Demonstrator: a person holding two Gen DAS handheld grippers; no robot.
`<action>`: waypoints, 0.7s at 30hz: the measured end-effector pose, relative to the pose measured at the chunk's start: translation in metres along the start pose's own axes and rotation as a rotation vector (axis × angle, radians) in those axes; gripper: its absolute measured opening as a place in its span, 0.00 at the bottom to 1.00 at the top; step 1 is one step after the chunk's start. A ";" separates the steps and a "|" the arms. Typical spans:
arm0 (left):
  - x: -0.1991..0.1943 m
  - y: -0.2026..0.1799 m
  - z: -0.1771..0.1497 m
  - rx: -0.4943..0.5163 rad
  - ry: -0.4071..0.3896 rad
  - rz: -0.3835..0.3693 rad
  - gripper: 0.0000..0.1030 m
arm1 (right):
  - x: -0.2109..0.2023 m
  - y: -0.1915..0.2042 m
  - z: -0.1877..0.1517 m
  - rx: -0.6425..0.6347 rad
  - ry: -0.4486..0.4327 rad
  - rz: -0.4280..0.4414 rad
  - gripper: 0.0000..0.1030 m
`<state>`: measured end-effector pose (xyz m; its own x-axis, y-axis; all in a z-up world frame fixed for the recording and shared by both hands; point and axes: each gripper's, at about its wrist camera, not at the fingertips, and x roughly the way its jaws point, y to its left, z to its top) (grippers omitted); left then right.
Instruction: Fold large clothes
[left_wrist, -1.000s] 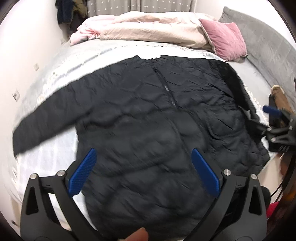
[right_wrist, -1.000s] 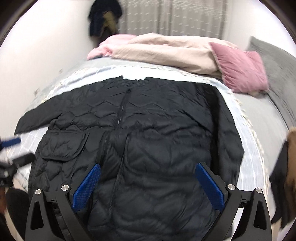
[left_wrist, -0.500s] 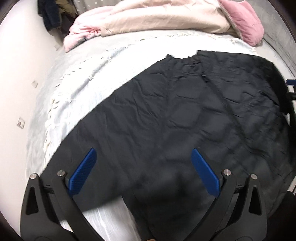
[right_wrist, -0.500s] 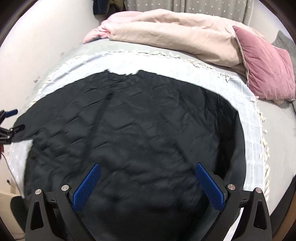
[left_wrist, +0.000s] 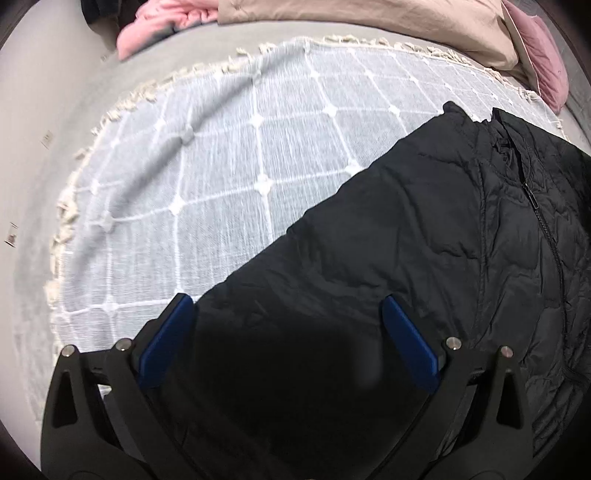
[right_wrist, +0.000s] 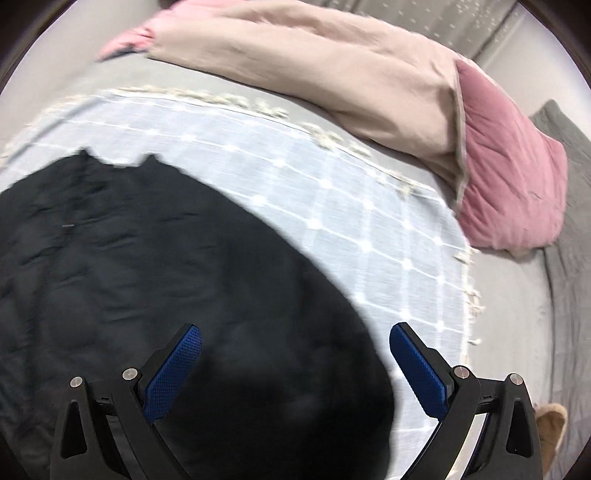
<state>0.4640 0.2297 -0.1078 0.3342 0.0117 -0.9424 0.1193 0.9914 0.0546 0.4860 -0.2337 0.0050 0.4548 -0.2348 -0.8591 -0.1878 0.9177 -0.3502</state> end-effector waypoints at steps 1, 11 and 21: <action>0.003 0.001 -0.001 -0.004 0.009 -0.022 0.96 | 0.009 -0.009 0.000 0.010 0.019 -0.023 0.99; -0.017 -0.020 -0.001 -0.051 -0.058 0.073 0.03 | 0.041 -0.030 -0.024 0.149 0.071 0.047 0.08; -0.056 -0.019 0.082 -0.070 -0.372 0.516 0.00 | 0.011 -0.047 0.014 0.306 -0.093 -0.060 0.07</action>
<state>0.5191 0.1999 -0.0287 0.6361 0.4560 -0.6224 -0.2008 0.8767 0.4371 0.5114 -0.2747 0.0174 0.5374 -0.2744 -0.7974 0.1057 0.9601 -0.2591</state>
